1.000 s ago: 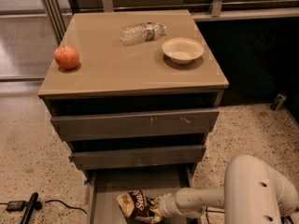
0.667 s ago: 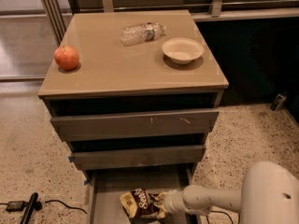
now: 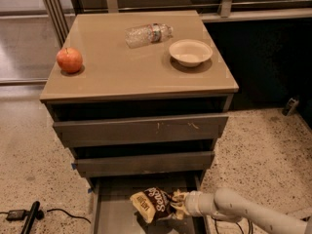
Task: Pick brown chip bag from bottom drawer and place on counter
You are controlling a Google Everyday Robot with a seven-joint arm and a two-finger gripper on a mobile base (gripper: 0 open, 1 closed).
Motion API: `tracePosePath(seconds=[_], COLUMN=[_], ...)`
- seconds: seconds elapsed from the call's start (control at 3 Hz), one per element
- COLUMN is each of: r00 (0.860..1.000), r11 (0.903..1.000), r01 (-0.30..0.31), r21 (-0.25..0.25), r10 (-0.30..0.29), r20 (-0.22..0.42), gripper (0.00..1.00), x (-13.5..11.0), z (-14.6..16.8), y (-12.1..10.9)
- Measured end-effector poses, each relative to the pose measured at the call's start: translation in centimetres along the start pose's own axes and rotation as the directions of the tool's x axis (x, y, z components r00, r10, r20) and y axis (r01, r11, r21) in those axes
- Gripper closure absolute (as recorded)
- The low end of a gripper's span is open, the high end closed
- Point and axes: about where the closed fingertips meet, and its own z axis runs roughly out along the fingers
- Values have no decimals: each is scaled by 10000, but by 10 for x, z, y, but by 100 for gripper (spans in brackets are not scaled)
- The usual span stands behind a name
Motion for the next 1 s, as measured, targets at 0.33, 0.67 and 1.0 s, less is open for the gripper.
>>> tracePosePath(seconds=[0.33,0.67,1.0], r00=[9975,9825,9725], r11=[9985,9833,9724], r01=[549,1819,2319], r21=[17,-112,-267], r10=[-549,-1812,-2311], r20=[456,423,285], gripper=[100,100,100], x=[-31,-96,-115], z=[-37,-78,-91], y=[0,24,35])
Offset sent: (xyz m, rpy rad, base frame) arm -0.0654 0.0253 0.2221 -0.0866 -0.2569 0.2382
